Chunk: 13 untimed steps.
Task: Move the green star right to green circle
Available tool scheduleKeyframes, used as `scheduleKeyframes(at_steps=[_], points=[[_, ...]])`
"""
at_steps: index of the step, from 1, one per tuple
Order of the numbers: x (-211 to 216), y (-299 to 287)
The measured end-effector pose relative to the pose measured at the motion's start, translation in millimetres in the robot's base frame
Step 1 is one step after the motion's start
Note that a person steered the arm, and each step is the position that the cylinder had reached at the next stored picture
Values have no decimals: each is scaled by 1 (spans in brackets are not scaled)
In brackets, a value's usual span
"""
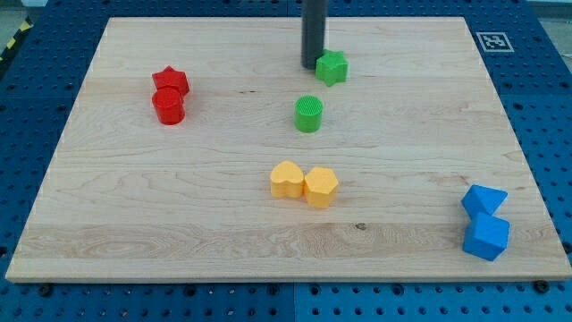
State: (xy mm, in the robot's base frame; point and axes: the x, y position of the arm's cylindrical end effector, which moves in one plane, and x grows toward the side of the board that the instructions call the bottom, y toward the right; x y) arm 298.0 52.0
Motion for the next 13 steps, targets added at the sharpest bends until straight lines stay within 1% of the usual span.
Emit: scheduleKeyframes(at_steps=[1,2,3,4,5,7,8,10,11,13], points=[[17,30],[28,36],[-7,65],[10,84],[29,74],[17,74],[39,74],[69,63],[78,60],[79,47]])
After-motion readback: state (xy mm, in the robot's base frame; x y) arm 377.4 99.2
